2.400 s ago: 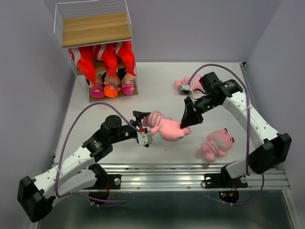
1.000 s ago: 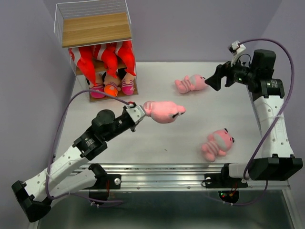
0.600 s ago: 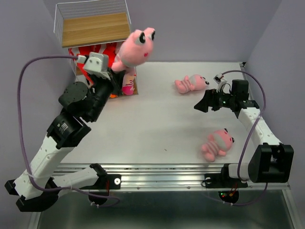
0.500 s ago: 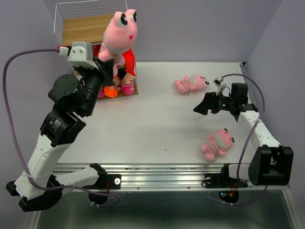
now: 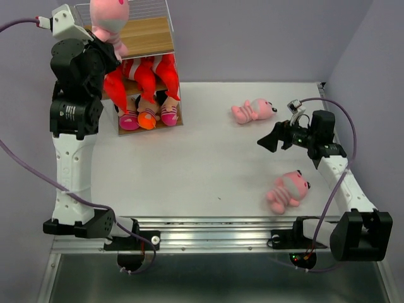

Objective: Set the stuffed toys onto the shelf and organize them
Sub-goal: Pass the stuffed toy from the right arm to the left, then place the stuffed toy onto shelf

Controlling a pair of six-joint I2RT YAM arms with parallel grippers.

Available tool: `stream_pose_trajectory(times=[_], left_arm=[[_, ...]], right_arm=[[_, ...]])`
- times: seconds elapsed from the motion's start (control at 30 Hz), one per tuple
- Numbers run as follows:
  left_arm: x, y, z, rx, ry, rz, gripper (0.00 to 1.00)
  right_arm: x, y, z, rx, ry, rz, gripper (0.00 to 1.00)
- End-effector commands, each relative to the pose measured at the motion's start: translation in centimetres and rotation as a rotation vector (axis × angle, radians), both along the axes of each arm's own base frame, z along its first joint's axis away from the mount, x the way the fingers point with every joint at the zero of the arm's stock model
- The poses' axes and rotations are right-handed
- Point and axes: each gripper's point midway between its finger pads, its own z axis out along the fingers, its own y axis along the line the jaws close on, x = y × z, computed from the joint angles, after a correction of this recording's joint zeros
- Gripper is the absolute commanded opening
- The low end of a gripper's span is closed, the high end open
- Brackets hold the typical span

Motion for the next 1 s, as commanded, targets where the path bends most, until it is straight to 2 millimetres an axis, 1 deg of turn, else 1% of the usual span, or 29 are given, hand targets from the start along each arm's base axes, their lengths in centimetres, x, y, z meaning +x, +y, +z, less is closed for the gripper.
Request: stream_pose_trajectory(times=[0.0,0.03,0.07,0.13,0.17,0.2,0.27,0.3,0.4,0.43,0.5,0.6,0.87,0.93,0.97], left_arm=[[0.6,0.9,0.6,-0.108,0.009,-0.075,0.00],[1.3,1.7,0.1,-0.124,0.023,-0.062,0.00],[1.5,1.7,-0.2,-0.125,0.027,-0.060,0.00],[2.3,3.0,-0.9,-0.168,0.043,-0.021,0.00],[2.4,3.9,-0.8,-0.187,0.044,0.002,0.00],[2.6,4.4,-0.9,-0.195,0.047,0.014,0.00],[2.6,4.2,-0.1,-0.210,0.030,-0.011,0.00],[2.4,4.7,0.3,-0.214,0.021,-0.003,0.00],[2.9,5.1,0.1,-0.238,0.030,-0.006,0.00],[3.2,5.5,-0.1,-0.248,0.035,-0.007,0.00],[3.5,5.6,-0.6,-0.270,0.050,-0.026,0.00],[4.1,6.6,-1.5,-0.300,0.076,-0.017,0.00],[4.8,7.3,-3.3,-0.312,0.145,-0.011,0.00],[5.2,7.6,-4.1,-0.314,0.172,-0.005,0.00],[5.2,7.6,-4.2,-0.314,0.178,-0.005,0.02]], right_arm=[[0.3,-0.2,2.1,-0.021,-0.119,-0.008,1.00],[0.2,-0.2,2.1,-0.025,-0.123,-0.012,1.00],[0.2,-0.2,2.3,-0.025,-0.129,-0.012,1.00],[0.2,-0.4,2.5,-0.032,-0.140,-0.022,1.00],[0.2,-0.4,2.7,-0.036,-0.149,-0.026,1.00],[0.2,-0.5,2.8,-0.037,-0.152,-0.029,1.00],[0.1,-0.4,2.8,-0.036,-0.152,-0.026,1.00],[0.1,-0.4,2.9,-0.033,-0.151,-0.022,1.00],[0.0,-0.3,2.8,-0.031,-0.148,-0.021,1.00],[0.0,-0.3,2.7,-0.031,-0.147,-0.021,1.00],[0.1,-0.4,2.8,-0.036,-0.152,-0.026,1.00],[0.1,-0.5,3.0,-0.040,-0.162,-0.031,1.00],[0.1,-0.6,3.0,-0.041,-0.164,-0.035,1.00],[0.0,-0.6,3.1,-0.042,-0.168,-0.035,1.00],[0.1,-0.6,3.1,-0.042,-0.168,-0.037,1.00]])
